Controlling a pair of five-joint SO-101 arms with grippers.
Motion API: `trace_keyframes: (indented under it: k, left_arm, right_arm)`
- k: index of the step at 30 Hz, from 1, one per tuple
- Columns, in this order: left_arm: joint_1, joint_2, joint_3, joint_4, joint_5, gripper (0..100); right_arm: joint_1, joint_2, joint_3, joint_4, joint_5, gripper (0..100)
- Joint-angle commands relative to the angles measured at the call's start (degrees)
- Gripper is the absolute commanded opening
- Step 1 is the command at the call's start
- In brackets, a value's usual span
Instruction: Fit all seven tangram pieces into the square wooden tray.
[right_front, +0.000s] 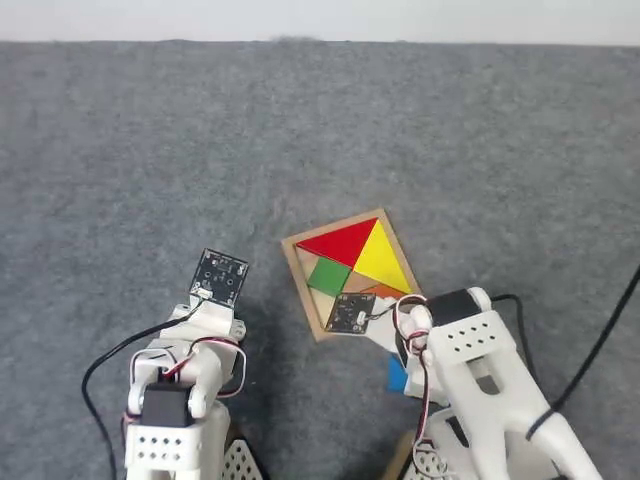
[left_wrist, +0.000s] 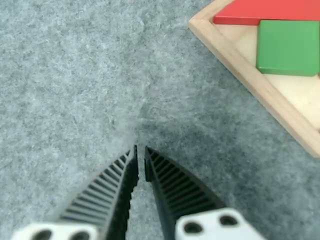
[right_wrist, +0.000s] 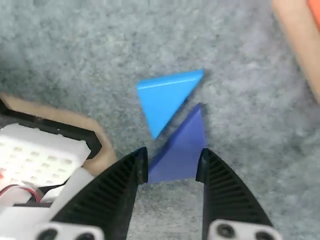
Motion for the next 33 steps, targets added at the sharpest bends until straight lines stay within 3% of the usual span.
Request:
trace_keyframes:
  k: [1,6,13,20,24,30,33]
  left_arm:
    - [-0.3,-1.0,-0.6,0.2,-0.4,2]
    - [-0.3,-1.0,-0.6,0.2,-0.4,2]
    - [-0.3,-1.0,-0.6,0.2,-0.4,2]
    - [-0.3,-1.0,-0.6,0.2,-0.4,2]
    - [-0.3,-1.0,-0.6,0.2,-0.4,2]
    - [-0.3,-1.0,-0.6,0.2,-0.4,2]
    - [-0.3,-1.0,-0.6,0.2,-0.4,2]
  right_arm:
    - [0.8,4.6,-0.5,-0.7,1.1,18.0]
    - [3.5,15.7,-3.3,-3.6,0.8,17.7]
    - [13.0,25.9,-8.9,-8.3,0.9,17.7]
    - [18.6,28.9,-9.8,-14.2,1.1,17.7]
    - [26.2,28.9,-14.3,-14.5,0.9,17.5]
    - [34.0,29.2,-21.5,-14.5,0.8,0.2]
    - [33.9,28.6,-23.0,-13.1,0.7,1.6]
